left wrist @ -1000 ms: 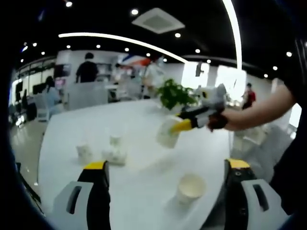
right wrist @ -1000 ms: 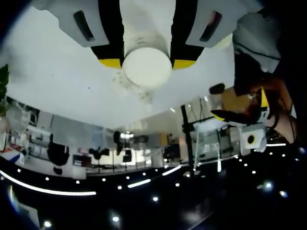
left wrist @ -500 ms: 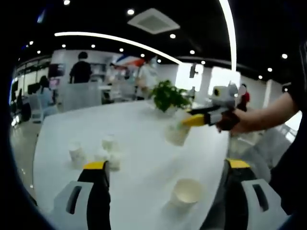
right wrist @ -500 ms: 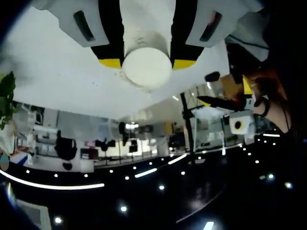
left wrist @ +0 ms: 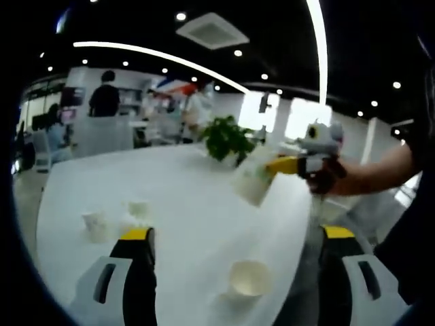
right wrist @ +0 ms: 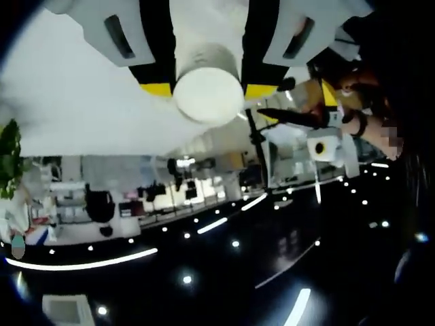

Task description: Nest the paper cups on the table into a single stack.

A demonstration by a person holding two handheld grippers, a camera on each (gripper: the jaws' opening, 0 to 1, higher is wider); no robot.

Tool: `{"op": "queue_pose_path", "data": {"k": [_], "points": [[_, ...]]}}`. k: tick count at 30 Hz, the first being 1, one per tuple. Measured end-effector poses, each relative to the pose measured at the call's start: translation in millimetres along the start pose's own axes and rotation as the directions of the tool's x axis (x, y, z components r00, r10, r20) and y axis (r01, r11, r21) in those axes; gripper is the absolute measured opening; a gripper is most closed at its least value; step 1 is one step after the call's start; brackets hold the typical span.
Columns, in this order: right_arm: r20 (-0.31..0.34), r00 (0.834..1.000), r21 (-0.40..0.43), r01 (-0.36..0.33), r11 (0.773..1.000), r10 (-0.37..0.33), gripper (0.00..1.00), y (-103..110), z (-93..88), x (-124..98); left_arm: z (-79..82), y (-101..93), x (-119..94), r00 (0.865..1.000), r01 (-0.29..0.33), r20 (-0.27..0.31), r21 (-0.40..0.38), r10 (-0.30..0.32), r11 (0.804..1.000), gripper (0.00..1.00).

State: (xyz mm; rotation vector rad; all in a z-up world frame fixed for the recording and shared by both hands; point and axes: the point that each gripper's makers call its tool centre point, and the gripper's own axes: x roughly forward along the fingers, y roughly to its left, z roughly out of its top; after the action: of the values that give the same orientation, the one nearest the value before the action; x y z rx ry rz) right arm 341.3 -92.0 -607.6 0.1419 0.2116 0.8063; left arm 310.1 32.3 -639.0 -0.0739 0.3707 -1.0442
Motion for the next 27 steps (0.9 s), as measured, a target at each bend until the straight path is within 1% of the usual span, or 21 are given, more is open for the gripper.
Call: {"op": "queue_pose_path", "data": {"k": [2,3,7,11,15,17,20,23,24,26,27], "points": [[0.021,1.0,0.034,-0.012,0.999,0.011,0.34,6,1.1,-1,-0.4,-3.1,0,1.0,0.011,-0.001,-0.013,-0.011,1.0,0.99],[0.03,0.999,0.059,-0.016,0.998,0.015,0.34,8,1.2,-2,1.8,-6.4,0,1.0,0.021,0.01,-0.023,-0.02,1.0,0.99],[0.07,0.997,0.107,-0.026,0.994,0.019,0.34,15,2.2,-4,6.3,-14.8,-2,0.999,0.043,0.029,-0.043,-0.042,0.998,0.97],[0.086,0.996,0.144,-0.034,0.989,0.021,0.34,22,-1.4,-5,5.1,-21.3,-3,0.998,0.058,0.027,-0.046,-0.057,0.997,0.97],[0.115,0.993,0.198,-0.043,0.979,0.021,0.34,26,-1.8,-6,1.2,-25.2,-4,0.997,0.07,0.017,-0.043,-0.07,0.997,0.97],[0.137,0.99,0.238,-0.056,0.97,0.023,0.34,29,-0.7,-7,0.3,-25.6,-6,0.997,0.071,0.015,-0.046,-0.071,0.996,0.96],[0.164,0.986,0.285,-0.063,0.957,0.016,0.34,28,-1.0,-9,3.4,-28.2,-8,0.996,0.078,0.036,-0.072,-0.076,0.994,0.95],[0.201,0.979,0.359,-0.088,0.929,0.015,0.34,30,-1.1,-11,4.7,-33.9,-8,0.995,0.089,0.045,-0.061,-0.087,0.994,0.96],[0.207,0.978,0.369,-0.091,0.925,0.014,0.34,30,-1.9,-11,4.7,-35.0,-7,0.995,0.093,0.046,-0.063,-0.09,0.994,0.95],[0.216,0.976,0.406,-0.101,0.908,0.012,0.34,31,-4.3,-10,4.7,-38.8,-6,0.994,0.106,0.047,-0.075,-0.102,0.992,0.95],[0.23,0.973,0.426,-0.117,0.897,0.018,0.34,34,-3.6,-9,4.9,-42.7,-5,0.992,0.117,0.05,-0.08,-0.114,0.99,0.94]]}}
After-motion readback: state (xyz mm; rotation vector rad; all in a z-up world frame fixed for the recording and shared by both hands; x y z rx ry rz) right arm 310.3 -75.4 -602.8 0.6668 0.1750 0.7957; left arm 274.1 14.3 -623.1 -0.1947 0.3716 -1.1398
